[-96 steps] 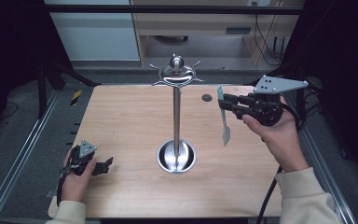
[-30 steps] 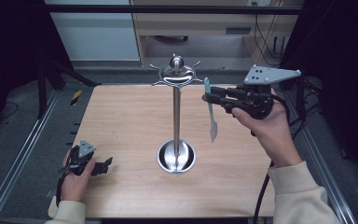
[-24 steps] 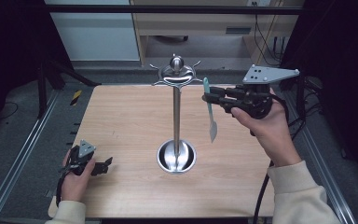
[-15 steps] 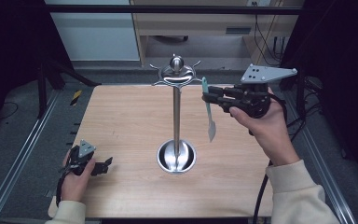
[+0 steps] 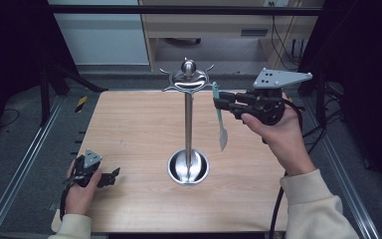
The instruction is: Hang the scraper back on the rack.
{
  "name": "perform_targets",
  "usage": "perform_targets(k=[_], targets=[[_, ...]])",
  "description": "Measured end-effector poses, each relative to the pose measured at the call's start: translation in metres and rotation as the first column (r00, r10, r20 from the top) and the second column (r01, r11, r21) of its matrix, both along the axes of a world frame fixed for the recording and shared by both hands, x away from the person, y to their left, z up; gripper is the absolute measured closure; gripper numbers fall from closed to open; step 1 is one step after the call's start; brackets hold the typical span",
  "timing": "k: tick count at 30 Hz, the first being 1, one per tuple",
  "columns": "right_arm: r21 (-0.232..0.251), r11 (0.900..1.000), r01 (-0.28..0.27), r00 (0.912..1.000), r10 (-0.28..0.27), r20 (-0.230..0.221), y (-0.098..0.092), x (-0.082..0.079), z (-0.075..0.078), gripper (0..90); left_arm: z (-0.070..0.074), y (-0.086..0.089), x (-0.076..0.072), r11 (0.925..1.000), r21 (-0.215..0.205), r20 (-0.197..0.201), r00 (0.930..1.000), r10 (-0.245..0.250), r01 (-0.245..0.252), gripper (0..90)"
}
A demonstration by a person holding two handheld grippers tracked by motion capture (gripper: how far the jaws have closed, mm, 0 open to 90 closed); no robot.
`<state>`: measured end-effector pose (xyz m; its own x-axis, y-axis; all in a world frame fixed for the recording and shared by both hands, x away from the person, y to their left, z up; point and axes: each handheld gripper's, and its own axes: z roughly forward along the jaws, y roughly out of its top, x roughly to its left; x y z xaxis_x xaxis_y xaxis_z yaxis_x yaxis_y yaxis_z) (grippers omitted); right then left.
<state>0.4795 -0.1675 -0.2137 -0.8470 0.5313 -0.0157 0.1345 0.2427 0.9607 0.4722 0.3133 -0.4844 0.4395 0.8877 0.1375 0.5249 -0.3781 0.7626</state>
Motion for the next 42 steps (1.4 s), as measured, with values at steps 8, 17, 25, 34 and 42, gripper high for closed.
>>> perform_targets(k=[8, 17, 25, 34, 42], targets=[[0.003, 1.0, -0.004, 1.0, 0.004, 0.0, 0.0033, 0.0015, -0.002, 74.4, 0.0001, 0.0002, -0.0001, 1.0, -0.001, -0.001, 1.0, -0.001, 0.001, 3.3], [0.007, 1.0, -0.002, 1.0, 0.002, 0.004, 0.0021, 0.0006, -0.0026, 74.3, -0.0002, -0.0001, 0.0001, 1.0, -0.001, -0.001, 1.0, 0.001, -0.001, 3.4], [0.008, 1.0, -0.001, 1.0, 0.0, 0.009, 0.0028, 0.0008, -0.0036, 74.1, -0.0003, -0.0002, 0.0005, 1.0, 0.001, -0.003, 1.0, -0.002, 0.002, 3.3], [0.016, 1.0, 0.0, 0.9998, 0.0, 0.019, -0.0007, -0.0009, -0.0027, 73.4, -0.0002, -0.0003, 0.0004, 1.0, 0.002, -0.005, 1.0, -0.005, 0.005, 3.3], [-0.016, 1.0, 0.024, 0.9994, -0.024, 0.026, -0.005, -0.004, -0.0014, 74.3, -0.0004, -0.0011, 0.0006, 1.0, 0.004, -0.006, 1.0, -0.006, 0.006, 3.3]])
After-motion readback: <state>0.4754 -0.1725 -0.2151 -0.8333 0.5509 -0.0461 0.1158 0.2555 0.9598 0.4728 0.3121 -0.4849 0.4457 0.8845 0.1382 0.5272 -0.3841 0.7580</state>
